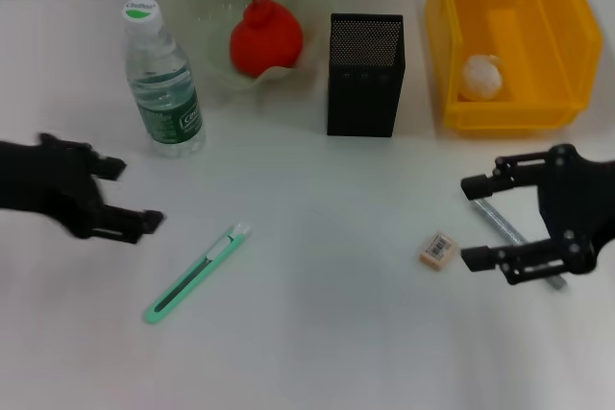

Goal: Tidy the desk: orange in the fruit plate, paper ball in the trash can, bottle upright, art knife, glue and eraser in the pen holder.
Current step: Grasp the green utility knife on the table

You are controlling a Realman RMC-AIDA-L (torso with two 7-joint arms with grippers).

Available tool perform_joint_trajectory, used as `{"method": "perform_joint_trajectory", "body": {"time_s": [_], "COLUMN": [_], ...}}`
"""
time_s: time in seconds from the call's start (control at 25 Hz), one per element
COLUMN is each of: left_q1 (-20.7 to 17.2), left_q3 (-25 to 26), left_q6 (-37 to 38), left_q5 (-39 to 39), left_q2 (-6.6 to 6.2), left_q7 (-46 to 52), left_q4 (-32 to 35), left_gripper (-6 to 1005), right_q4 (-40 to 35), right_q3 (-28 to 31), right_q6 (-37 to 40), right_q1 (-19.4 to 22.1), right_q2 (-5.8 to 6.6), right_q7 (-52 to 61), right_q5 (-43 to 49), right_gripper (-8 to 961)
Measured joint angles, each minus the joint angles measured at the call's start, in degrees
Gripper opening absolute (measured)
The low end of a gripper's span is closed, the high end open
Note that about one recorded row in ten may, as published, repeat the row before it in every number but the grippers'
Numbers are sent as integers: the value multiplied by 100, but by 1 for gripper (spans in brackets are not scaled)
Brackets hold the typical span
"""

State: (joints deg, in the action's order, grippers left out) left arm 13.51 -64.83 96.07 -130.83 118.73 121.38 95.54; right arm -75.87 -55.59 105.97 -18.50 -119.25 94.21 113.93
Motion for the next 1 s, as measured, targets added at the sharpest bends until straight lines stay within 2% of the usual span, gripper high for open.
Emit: {"method": "perform_joint_trajectory", "body": {"time_s": [0.08, 0.2, 0.24, 0.52, 0.68, 0.8, 1.0], "left_q1": [455, 861, 897, 1722, 2086, 2340, 2466], "left_q3": [-878, -1471, -1519, -2907, -3280, -3339, -3466], "left_q6": [-50, -69, -68, -31, -99, -234, -442], "left_q5": [-836, -1420, -1483, -2386, -2464, -2430, -2344], "left_q2": [-1, 1, 3, 12, 28, 47, 52], "left_q7": [1048, 1799, 1864, 3282, 3634, 3759, 3830], "left_q4": [98, -35, -44, -520, -1069, -1552, -1850], "left_gripper": [812, 813, 813, 813, 812, 812, 812], "right_q4": [172, 457, 540, 971, 1175, 1195, 1198], "right_q3": [155, 463, 519, 745, 802, 823, 843], "right_q6": [-12, 32, 52, 44, 34, 32, 27], "right_q1": [112, 190, 207, 395, 383, 382, 395], "right_q2": [4, -7, -4, -10, 5, 3, 1], "right_q7": [-269, -669, -740, -1429, -1530, -1540, -1540], "right_q5": [-66, -84, -84, -89, -90, -89, -90], "right_gripper": [762, 762, 762, 762, 761, 761, 761]}}
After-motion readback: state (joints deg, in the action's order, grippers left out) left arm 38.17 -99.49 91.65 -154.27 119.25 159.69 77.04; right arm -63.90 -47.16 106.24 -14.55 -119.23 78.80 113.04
